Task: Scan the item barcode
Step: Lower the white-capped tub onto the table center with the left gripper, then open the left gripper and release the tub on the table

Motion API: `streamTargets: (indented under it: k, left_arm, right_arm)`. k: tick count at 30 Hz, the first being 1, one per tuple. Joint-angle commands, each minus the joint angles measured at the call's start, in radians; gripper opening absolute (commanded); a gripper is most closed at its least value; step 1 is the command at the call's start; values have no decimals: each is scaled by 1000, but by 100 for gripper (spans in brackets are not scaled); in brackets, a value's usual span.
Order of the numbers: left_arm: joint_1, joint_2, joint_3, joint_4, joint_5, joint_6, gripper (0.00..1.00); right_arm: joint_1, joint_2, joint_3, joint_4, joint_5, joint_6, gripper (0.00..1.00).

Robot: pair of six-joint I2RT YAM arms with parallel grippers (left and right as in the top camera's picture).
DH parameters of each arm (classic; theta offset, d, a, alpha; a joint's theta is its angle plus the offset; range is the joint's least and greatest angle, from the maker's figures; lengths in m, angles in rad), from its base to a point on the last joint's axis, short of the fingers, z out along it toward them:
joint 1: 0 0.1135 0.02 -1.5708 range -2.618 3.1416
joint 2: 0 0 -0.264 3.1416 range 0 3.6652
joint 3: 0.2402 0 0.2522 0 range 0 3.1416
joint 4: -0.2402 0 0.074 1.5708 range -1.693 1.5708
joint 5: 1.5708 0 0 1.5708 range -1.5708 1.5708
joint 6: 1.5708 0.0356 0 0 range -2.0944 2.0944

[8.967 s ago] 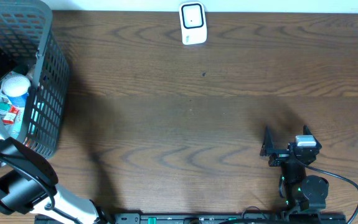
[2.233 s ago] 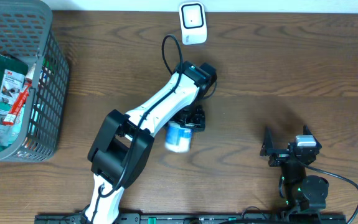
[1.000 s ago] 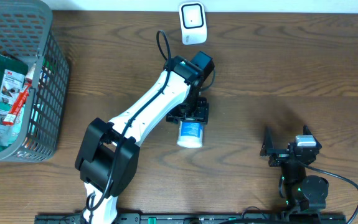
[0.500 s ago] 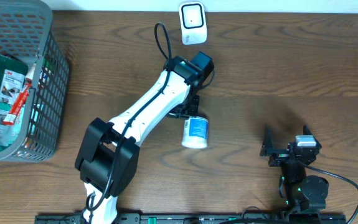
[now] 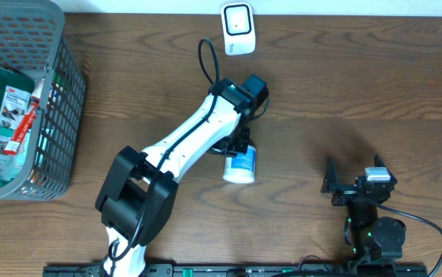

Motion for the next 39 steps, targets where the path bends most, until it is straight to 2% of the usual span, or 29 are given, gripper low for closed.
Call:
streamTargets:
  k: [1, 8, 14, 20, 25, 27, 32, 39]
  left_arm:
    - [-20, 1, -13, 3, 13, -5, 19]
    - [-26, 1, -13, 31, 118, -4, 19]
    - [-26, -21, -11, 42, 117, -4, 18]
    - [-23, -81, -10, 65, 66, -5, 19]
    - [-23, -84, -13, 57, -100, -6, 19]
    - [-23, -68, -17, 58, -124, -6, 19]
    - [-23, -27, -99, 94, -122, -9, 19]
    - [-24, -26, -101, 98, -40, -7, 19]
  right_arm:
    - [-6, -4, -1, -4, 10, 10, 99]
    - [-6, -4, -1, -4, 10, 10, 99]
    - [-6, -4, -1, -4, 10, 10, 99]
    - [-6, -4, -1, -4, 10, 10, 99]
    - [-6, -4, -1, -4, 10, 10, 99]
    - [-6, -4, -1, -4, 10, 10, 99]
    - [-6, -4, -1, -4, 10, 10, 99]
    - [-6, -4, -1, -4, 10, 10, 99]
